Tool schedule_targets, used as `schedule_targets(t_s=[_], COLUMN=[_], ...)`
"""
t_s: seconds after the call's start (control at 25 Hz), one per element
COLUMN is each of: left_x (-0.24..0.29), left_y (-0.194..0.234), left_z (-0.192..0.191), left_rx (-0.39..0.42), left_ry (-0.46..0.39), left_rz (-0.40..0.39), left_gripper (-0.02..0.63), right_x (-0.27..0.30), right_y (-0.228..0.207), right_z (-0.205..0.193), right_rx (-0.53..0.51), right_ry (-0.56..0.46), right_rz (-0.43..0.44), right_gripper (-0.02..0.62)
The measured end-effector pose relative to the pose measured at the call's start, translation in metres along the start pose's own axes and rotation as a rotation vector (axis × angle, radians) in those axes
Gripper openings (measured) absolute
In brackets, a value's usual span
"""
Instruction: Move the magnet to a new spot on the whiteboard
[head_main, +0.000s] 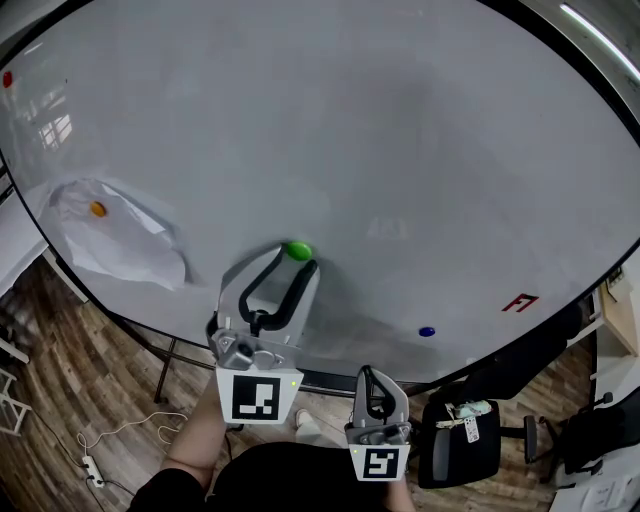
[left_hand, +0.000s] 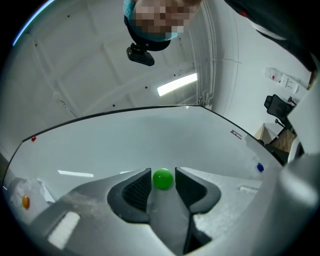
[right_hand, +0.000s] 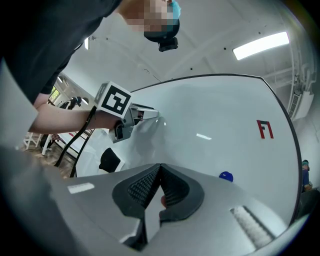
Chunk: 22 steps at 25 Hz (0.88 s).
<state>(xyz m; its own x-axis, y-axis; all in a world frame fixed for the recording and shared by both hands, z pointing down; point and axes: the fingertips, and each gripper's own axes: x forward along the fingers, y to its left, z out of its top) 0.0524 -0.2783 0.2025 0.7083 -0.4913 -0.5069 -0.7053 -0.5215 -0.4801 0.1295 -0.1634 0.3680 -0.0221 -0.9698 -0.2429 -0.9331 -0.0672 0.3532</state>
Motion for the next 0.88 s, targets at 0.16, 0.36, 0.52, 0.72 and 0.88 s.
schedule_targets(t_s=[0.16,0.36,0.52,0.72,0.88], left_x=[0.0036,0.0051,0.0053,0.0047,0.0050], left_y=[0.0010,0.0013,0.0042,0.0044,0.0038], left_z=[-0.0012,-0.0008,-0.0005,-0.0014,-0.0016], left_rx=[-0.011,-0.014,-0.020,-0.027,-0.027], left_ry=[-0.003,-0.007,-0.009,-0.003,0.004], left_rz=[0.001,0.006,0.013,0.020,0.029], left_gripper=[0.146,0.146,0.146,0.146,0.133], right_x=[0.0012,0.0009,0.0003,-0.0016,-0.0054], right_y=[-0.0034,-0.0051,-0.0067,-0.0085,-0.0104], right_z=[-0.0033,-0.0065,-0.0087,-0.0068,-0.0095], right_rx=[-0.001,-0.010,-0.002,-0.005,-0.006], right_ry=[0.008,0.020,0.028,0.014,0.030], right_rz=[-0.003,0.002,-0.002,-0.006,-0.011], right_gripper=[0.002,0.002,0.003,0.002,0.002])
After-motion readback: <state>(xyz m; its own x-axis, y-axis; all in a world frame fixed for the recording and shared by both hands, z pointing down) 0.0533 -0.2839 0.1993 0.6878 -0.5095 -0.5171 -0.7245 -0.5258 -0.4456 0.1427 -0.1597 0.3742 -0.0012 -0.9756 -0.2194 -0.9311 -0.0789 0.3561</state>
